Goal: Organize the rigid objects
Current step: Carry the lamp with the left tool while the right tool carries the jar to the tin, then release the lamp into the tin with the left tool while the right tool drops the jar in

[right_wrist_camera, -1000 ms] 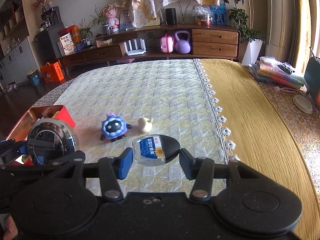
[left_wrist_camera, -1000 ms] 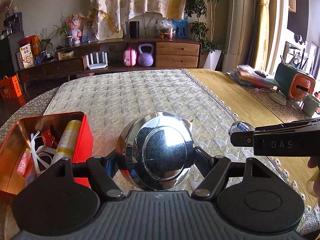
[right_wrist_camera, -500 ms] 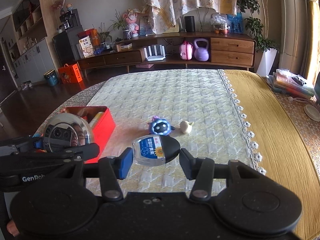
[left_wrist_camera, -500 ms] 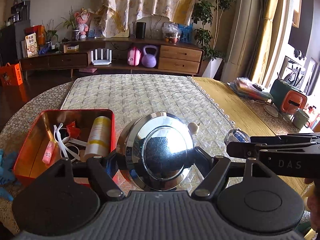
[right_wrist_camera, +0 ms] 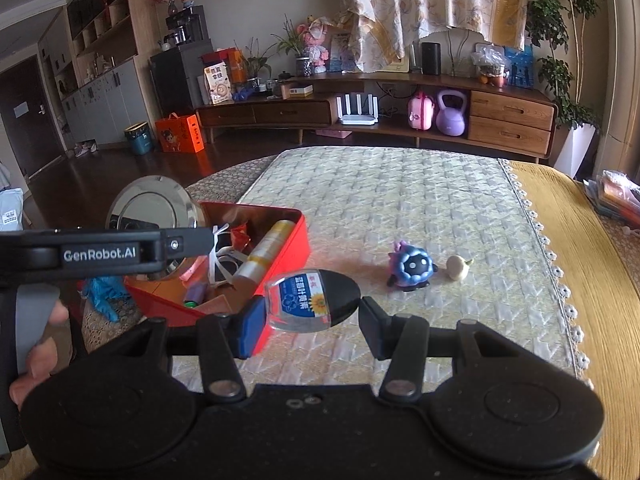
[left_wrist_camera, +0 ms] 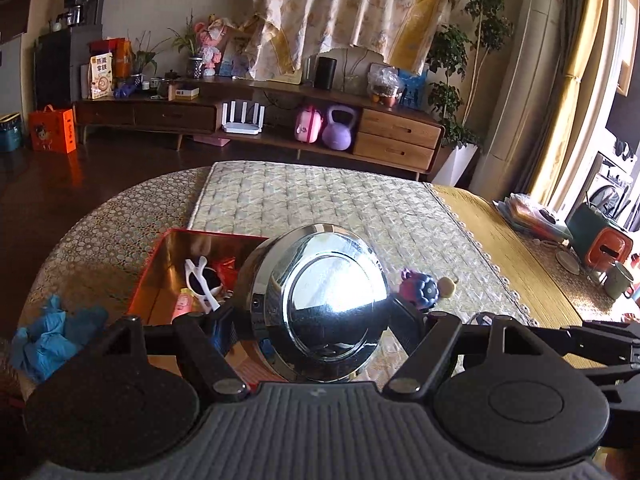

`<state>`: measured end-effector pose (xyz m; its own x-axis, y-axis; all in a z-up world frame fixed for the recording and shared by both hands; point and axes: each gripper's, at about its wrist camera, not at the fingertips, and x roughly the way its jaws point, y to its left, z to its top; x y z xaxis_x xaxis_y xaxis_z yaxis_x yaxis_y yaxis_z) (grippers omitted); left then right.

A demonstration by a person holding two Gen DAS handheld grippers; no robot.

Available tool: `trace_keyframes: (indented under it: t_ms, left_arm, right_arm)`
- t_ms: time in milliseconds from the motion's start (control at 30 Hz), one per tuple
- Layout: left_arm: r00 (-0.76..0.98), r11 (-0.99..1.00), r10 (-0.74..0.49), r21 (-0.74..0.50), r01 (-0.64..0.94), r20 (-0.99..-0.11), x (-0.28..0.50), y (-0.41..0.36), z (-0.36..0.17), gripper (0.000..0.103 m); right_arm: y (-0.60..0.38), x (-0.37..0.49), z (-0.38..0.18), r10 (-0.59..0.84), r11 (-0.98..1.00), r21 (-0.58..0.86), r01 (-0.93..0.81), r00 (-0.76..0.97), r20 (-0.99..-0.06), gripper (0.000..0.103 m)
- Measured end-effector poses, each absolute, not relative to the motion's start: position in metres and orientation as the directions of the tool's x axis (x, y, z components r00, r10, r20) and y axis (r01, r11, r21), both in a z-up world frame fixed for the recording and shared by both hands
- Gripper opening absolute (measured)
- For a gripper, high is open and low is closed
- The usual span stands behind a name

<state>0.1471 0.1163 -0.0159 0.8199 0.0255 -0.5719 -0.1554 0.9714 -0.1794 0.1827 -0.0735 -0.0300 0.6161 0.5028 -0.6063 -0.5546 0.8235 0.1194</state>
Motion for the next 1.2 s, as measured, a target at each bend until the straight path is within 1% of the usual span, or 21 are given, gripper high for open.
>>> trace_keyframes:
  t_ms: [267, 433, 567, 900, 1200]
  left_arm:
    - [0.798, 0.942, 0.035, -0.247, -0.228, -0.602, 0.163, 0.168, -0.017, 0.076]
    - [0.775, 0.920, 0.028, -0.286, -0.266, -0.631, 0.182, 0.193, -0.028, 0.076]
    - [0.755, 0.920, 0.039, -0.271, -0.282, -0.654, 0.199, 0.199, -0.041, 0.076]
    - [0.736, 0.936, 0.035, -0.235, -0.260, -0.676, 0.235, 0.207, -0.055, 0.076]
    - [0.701, 0.926, 0.024, -0.248, -0.284, -0.713, 0.258, 0.221, -0.079, 0.076]
  right_arm:
    - [-0.035, 0.182, -0.031, 0.519, 0.793, 0.087, -0.603, 0.595, -0.614, 0.050]
    - [-0.011, 0.185, -0.038, 0.521, 0.778, 0.072, -0.625, 0.576, -0.630, 0.050]
    - [0.010, 0.189, -0.044, 0.523, 0.763, 0.060, -0.644, 0.560, -0.643, 0.050]
    - [0.054, 0.204, -0.065, 0.537, 0.721, 0.066, -0.690, 0.496, -0.683, 0.050]
    - [0.086, 0.222, -0.088, 0.494, 0.718, 0.047, -0.695, 0.461, -0.737, 0.050]
